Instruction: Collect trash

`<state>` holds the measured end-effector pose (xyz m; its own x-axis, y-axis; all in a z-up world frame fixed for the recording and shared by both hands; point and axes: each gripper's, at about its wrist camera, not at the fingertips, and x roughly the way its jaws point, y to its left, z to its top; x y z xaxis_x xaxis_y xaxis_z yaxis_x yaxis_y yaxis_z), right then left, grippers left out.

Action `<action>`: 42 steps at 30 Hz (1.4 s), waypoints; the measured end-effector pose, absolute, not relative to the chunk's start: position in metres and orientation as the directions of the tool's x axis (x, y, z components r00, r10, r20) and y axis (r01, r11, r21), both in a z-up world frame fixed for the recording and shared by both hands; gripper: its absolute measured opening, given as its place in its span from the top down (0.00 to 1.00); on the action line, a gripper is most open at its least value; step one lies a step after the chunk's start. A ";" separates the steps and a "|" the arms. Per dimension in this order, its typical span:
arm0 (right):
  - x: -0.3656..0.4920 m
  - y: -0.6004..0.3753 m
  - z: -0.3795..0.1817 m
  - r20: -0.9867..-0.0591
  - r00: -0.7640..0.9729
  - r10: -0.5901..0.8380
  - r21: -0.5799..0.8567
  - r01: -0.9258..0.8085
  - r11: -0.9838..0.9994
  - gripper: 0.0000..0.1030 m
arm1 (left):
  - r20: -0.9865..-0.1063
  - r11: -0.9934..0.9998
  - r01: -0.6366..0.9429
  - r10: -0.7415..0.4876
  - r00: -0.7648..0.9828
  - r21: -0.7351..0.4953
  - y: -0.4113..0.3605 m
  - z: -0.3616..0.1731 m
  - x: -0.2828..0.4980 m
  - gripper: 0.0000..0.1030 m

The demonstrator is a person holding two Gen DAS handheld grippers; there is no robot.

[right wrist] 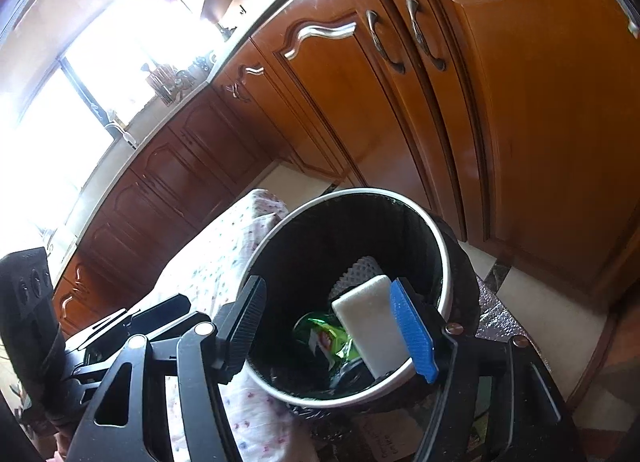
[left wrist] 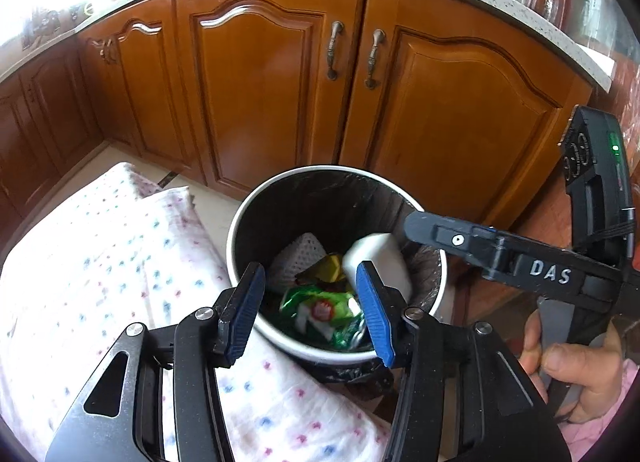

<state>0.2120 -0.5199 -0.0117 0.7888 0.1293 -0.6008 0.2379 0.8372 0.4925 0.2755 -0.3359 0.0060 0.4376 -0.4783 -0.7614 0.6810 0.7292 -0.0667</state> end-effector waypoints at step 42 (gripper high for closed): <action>0.033 -0.336 0.010 -0.200 0.957 -0.209 0.148 0.241 0.959 0.00 | -0.432 0.944 0.330 -0.305 0.849 -0.018 -0.123 0.025 0.102 0.00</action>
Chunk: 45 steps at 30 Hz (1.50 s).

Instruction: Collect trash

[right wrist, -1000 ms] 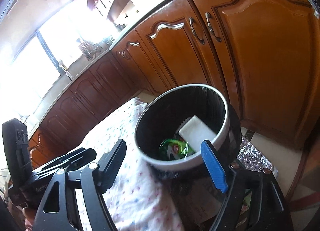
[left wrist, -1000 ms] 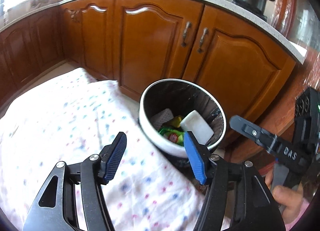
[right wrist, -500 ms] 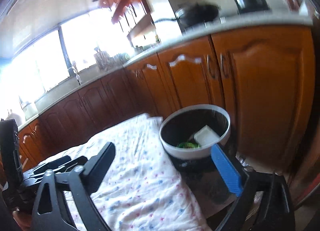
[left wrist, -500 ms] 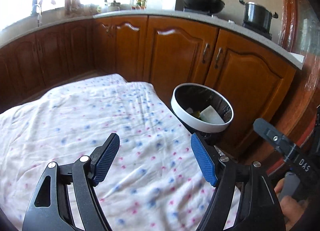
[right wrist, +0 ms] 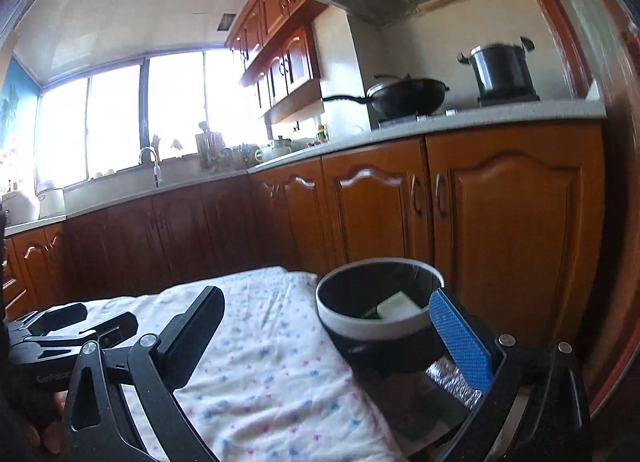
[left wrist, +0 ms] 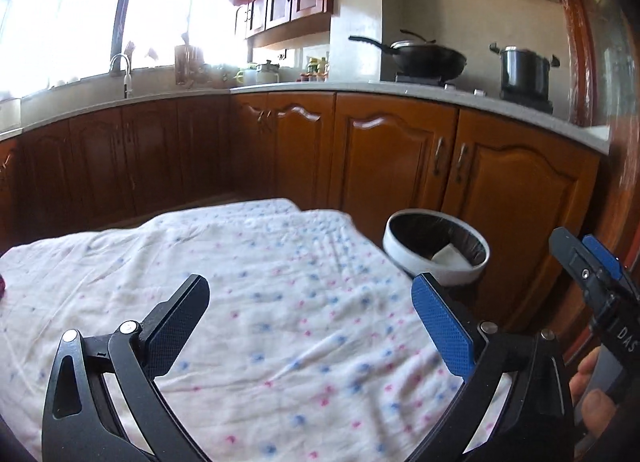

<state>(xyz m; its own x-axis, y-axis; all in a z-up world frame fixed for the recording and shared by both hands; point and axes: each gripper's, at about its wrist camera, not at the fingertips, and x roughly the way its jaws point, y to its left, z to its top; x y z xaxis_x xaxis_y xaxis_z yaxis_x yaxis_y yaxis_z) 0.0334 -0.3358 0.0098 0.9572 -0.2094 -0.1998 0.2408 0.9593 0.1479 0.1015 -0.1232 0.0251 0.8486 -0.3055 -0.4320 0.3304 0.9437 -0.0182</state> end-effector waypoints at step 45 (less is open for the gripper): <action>0.035 -0.333 -0.016 -0.216 0.958 -0.187 0.184 0.228 0.956 0.00 | -0.432 0.963 0.268 -0.231 0.872 0.028 -0.116 -0.010 0.089 0.00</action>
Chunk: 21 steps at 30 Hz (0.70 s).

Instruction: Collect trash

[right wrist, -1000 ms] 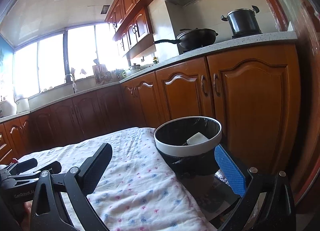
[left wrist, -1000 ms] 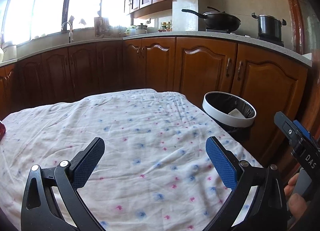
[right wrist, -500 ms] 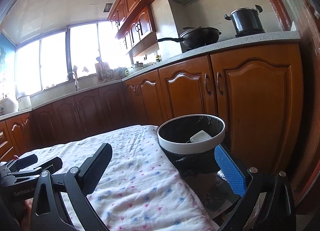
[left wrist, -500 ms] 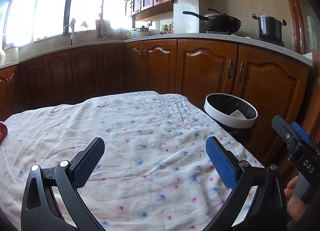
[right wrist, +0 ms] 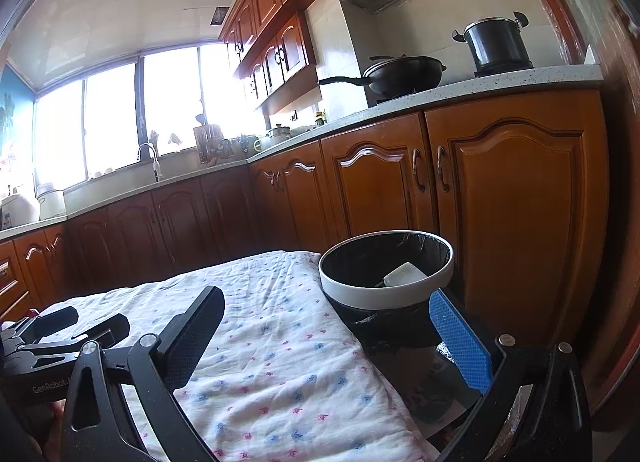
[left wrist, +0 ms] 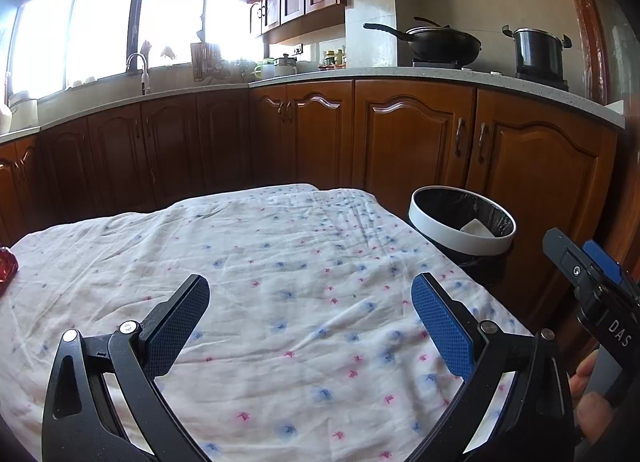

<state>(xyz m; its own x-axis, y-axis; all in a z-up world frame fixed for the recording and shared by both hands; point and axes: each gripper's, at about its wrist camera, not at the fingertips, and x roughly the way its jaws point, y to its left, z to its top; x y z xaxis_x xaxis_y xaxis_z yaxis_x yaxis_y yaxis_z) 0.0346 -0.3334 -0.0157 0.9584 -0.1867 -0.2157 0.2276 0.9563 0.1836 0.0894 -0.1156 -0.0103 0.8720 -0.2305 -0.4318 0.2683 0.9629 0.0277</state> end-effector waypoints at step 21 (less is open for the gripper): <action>0.032 -0.331 -0.012 -0.196 0.964 -0.178 0.187 0.215 0.959 0.00 | -0.430 0.964 0.265 -0.224 0.874 0.036 -0.115 -0.011 0.088 0.00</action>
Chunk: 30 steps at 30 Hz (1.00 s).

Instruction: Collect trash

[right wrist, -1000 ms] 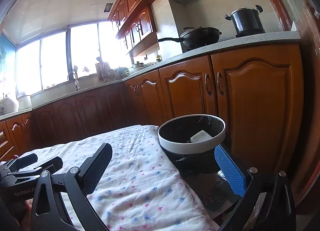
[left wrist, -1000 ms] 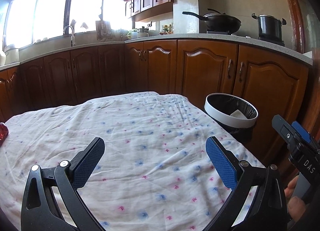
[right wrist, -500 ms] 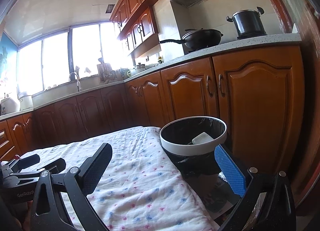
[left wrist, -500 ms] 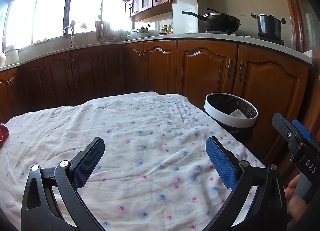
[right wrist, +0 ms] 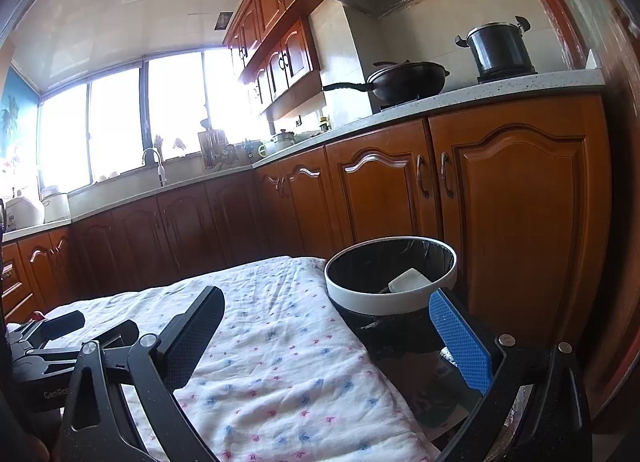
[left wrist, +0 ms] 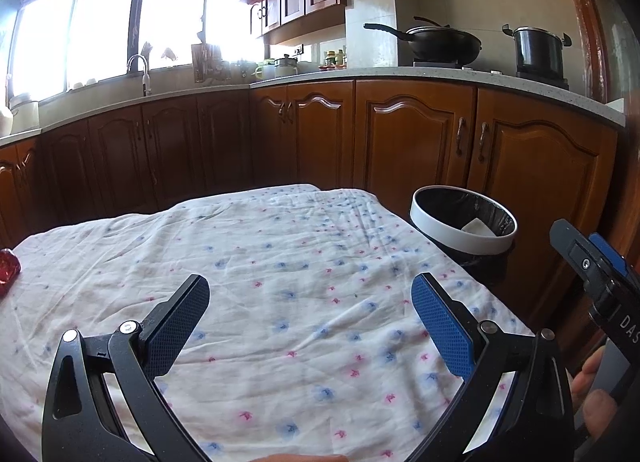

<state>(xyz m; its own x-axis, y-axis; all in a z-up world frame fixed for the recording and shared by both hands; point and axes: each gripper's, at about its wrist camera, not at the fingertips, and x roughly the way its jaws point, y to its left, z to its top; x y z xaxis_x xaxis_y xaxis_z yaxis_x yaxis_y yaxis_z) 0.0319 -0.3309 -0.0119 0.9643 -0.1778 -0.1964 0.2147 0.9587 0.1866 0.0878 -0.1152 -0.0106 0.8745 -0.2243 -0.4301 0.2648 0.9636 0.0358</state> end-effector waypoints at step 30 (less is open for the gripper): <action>0.035 -0.327 -0.014 -0.201 0.964 -0.172 0.192 0.211 0.959 0.00 | -0.437 0.957 0.286 -0.238 0.867 0.046 -0.112 -0.010 0.090 0.00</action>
